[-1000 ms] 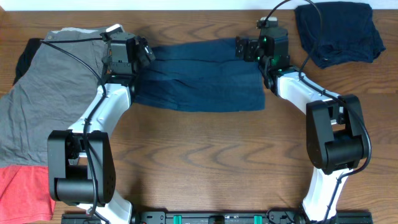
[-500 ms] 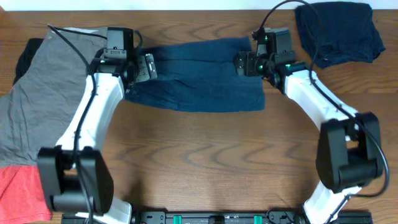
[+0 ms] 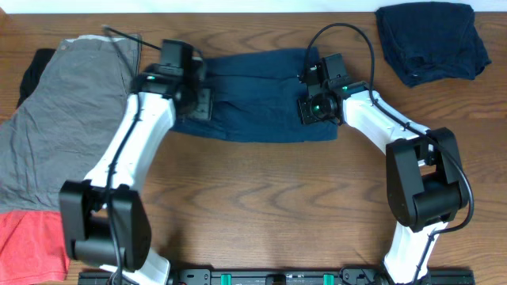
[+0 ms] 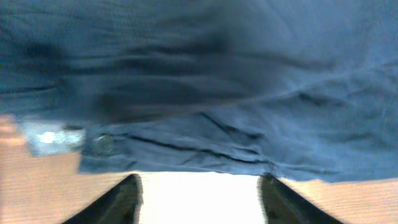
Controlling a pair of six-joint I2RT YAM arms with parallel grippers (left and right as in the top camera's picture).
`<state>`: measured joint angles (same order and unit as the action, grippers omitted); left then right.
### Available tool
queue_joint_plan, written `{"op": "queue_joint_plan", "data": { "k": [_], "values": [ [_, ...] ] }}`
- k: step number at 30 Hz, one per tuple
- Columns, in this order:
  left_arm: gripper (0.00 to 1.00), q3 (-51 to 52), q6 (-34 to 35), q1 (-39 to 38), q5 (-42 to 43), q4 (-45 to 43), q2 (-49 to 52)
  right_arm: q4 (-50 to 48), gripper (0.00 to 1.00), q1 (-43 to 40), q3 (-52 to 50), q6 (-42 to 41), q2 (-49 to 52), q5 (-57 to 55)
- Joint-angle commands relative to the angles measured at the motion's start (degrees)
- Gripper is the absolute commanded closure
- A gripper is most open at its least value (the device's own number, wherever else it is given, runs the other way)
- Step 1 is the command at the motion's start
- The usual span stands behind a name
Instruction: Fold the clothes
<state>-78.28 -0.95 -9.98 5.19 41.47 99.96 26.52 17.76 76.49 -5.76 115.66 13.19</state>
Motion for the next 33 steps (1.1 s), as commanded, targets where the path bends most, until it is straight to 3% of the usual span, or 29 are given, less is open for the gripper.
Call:
{"op": "queue_joint_plan", "data": {
  "k": [1,3,11,23,33],
  "values": [
    [0.57,0.22,-2.05,-1.42,0.81,0.28,3.34,-0.07,0.98,-0.11,0.26,0.48,1.29,-1.36],
    [0.63,0.22,-2.08,-1.81,0.81,0.13,4.9,-0.13,0.98,-0.11,0.26,0.5,1.75,-1.99],
    [0.67,0.22,-4.26,-2.12,0.79,-6.01,11.89,-1.86,0.99,-0.11,0.24,0.44,3.15,-2.67],
    [0.67,-0.07,-5.01,-1.99,-3.3,-30.45,15.47,-2.1,0.99,-0.11,0.24,0.04,3.63,-3.8],
    [0.67,-0.07,-5.01,-0.42,-3.26,-43.87,23.52,-2.6,0.99,-0.11,0.24,0.0,3.63,-3.96]
  ]
}}
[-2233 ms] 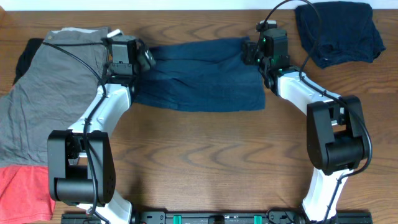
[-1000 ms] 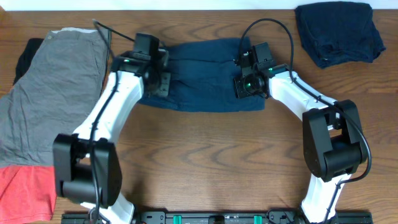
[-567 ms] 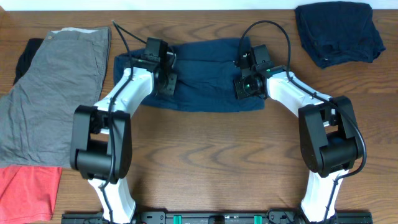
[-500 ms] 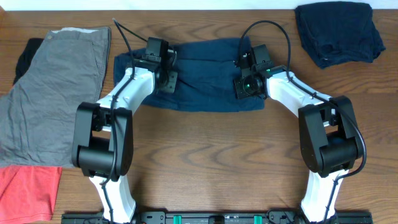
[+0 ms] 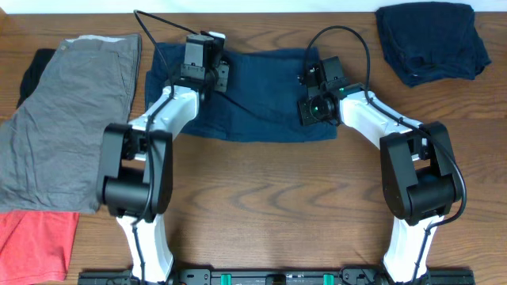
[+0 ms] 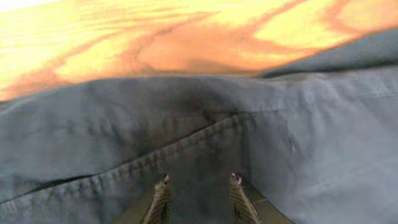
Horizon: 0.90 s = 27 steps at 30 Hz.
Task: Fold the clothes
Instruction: 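Press and smooth the folded shorts with both grippers toward the edges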
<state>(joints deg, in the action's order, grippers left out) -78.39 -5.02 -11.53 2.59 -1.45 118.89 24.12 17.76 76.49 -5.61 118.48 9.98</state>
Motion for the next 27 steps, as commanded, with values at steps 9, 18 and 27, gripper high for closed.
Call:
{"op": "queue_joint_plan", "data": {
  "k": [9,18,27],
  "values": [
    [0.66,-0.55,2.38,3.15,-0.68,1.6,2.86,-3.32,0.99,-0.13,0.24,-1.88,0.81,-2.49],
    [0.51,-2.78,3.39,3.93,-0.72,23.45,-12.04,7.23,0.99,-1.68,0.24,-7.13,0.81,-4.85],
    [0.29,-2.75,3.48,9.03,3.48,33.57,-15.1,16.59,0.99,-6.27,0.24,-5.51,0.79,2.93]
  ]
}}
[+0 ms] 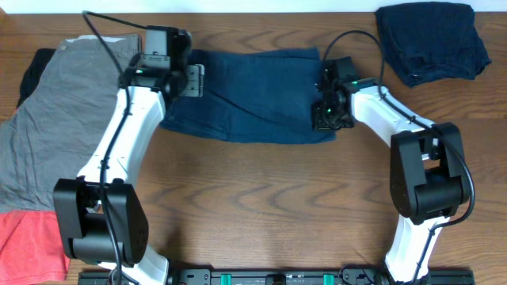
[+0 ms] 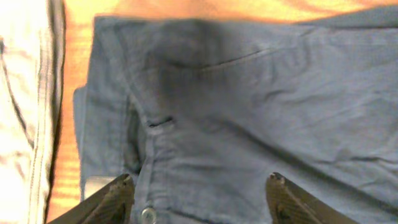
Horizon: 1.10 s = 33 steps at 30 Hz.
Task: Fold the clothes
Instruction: 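Press and smooth the folded shorts with both grippers toward the edges, then grasp the left and right ends of the folded shorts with both grippers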
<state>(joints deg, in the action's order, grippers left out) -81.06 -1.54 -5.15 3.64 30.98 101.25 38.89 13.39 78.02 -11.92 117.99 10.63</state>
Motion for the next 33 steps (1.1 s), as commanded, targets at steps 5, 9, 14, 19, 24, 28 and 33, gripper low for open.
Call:
{"op": "queue_joint_plan", "data": {
  "k": [5,9,14,19,24,28,33],
  "values": [
    [0.23,-0.31,-1.38,8.39,3.72,-0.22,5.62,2.29,0.96,-3.63,-1.29,5.03,1.2,6.99],
    [0.18,-0.74,-1.42,13.75,5.75,-1.31,7.67,2.23,0.76,-3.56,-1.07,6.47,0.55,9.35],
    [0.16,-0.83,-3.02,18.01,13.99,-1.55,11.02,2.25,0.58,-3.58,-0.81,6.45,-1.4,9.38],
    [0.16,-0.83,-4.04,17.86,15.23,-1.55,14.99,2.29,0.51,-3.58,-0.79,6.43,-4.61,10.67],
    [0.16,-0.83,-4.28,17.03,15.43,-1.55,17.25,2.25,0.48,-3.67,-0.79,6.43,-8.2,10.6],
    [0.16,-0.83,-4.24,16.39,15.45,-1.25,17.42,2.01,0.46,-3.67,-0.79,6.45,-10.19,10.56],
    [0.16,-0.76,-4.22,14.69,16.94,-0.81,18.58,1.36,0.46,-3.67,-0.79,6.43,-10.93,10.36]
  ]
}}
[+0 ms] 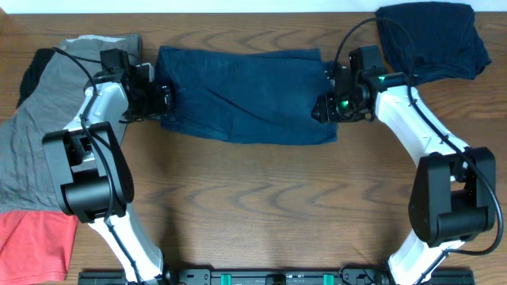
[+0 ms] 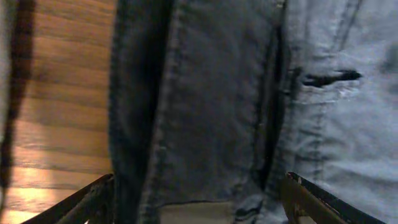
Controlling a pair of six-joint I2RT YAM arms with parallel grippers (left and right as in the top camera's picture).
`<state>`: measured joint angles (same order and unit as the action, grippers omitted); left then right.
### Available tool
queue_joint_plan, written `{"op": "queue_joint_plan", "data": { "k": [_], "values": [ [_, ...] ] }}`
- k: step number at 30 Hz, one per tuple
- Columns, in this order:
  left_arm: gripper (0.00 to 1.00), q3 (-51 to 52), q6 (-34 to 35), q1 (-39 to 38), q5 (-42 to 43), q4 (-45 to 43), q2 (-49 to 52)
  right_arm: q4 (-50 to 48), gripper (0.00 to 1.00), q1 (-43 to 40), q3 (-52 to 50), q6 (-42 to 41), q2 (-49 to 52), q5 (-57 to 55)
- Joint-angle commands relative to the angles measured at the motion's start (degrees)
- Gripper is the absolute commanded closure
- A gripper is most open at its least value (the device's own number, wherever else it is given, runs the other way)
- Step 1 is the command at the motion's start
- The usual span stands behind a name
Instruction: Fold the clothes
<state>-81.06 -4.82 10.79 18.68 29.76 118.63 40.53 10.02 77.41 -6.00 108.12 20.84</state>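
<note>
A dark blue pair of shorts (image 1: 245,95) lies spread flat at the top middle of the table. My left gripper (image 1: 163,100) is at its left edge. In the left wrist view this gripper (image 2: 199,190) is open wide, and the waistband and fly of the shorts (image 2: 211,99) lie between and ahead of its fingers (image 2: 102,190). My right gripper (image 1: 326,107) is low at the right edge of the shorts. From above I cannot make out how its jaws stand.
A grey garment (image 1: 47,127) lies at the left under my left arm, with something black (image 1: 32,70) beneath its top and a red garment (image 1: 32,245) at the front left. A crumpled navy garment (image 1: 432,39) sits at the back right. The wooden table (image 1: 261,206) is bare in front.
My left gripper has gone from over the upper left part of the shorts to their left edge, still open. My right gripper stays at the right edge, with its arm swung further right.
At first my left gripper was open over the lower left part of the shorts and my right over the right part. Then the left was at the top edge, less wide open. Later it was open over the upper left with the right at the right edge. Now both are at opposite edges.
</note>
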Motion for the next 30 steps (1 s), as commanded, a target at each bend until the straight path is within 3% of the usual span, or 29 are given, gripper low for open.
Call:
{"op": "queue_joint_plan", "data": {
  "k": [1,3,5,9,12,19,30],
  "values": [
    [0.16,-0.74,-0.96,-1.77,1.9,0.63,1.66,-0.5,0.46,-0.31,-0.17,0.5,-1.05,0.15],
    [0.2,-0.66,-0.96,-2.99,1.9,0.92,2.75,-1.2,0.46,-0.33,-0.17,0.5,-1.05,-0.13],
    [0.3,-0.66,-0.94,-4.24,1.88,1.27,3.78,-2.21,0.47,-0.37,-0.17,0.5,-1.05,-1.68],
    [0.74,-0.66,-0.92,-5.99,1.88,1.68,4.87,-4.74,0.5,-0.37,-0.17,0.48,-1.05,-5.68],
    [0.94,-0.66,-0.9,-6.21,1.86,1.97,4.55,-7.15,0.6,-0.37,-0.17,0.33,-1.05,-6.97],
    [0.94,-1.64,-0.48,-5.6,1.88,7.17,-0.26,-13.64,0.98,-0.37,-0.2,-2.99,-0.96,-11.23],
    [0.94,-2.36,-6.1,-5.03,1.62,19.39,-15.37,-16.0,0.99,-0.2,-0.22,-5.16,4.44,-11.06]
  ]
}}
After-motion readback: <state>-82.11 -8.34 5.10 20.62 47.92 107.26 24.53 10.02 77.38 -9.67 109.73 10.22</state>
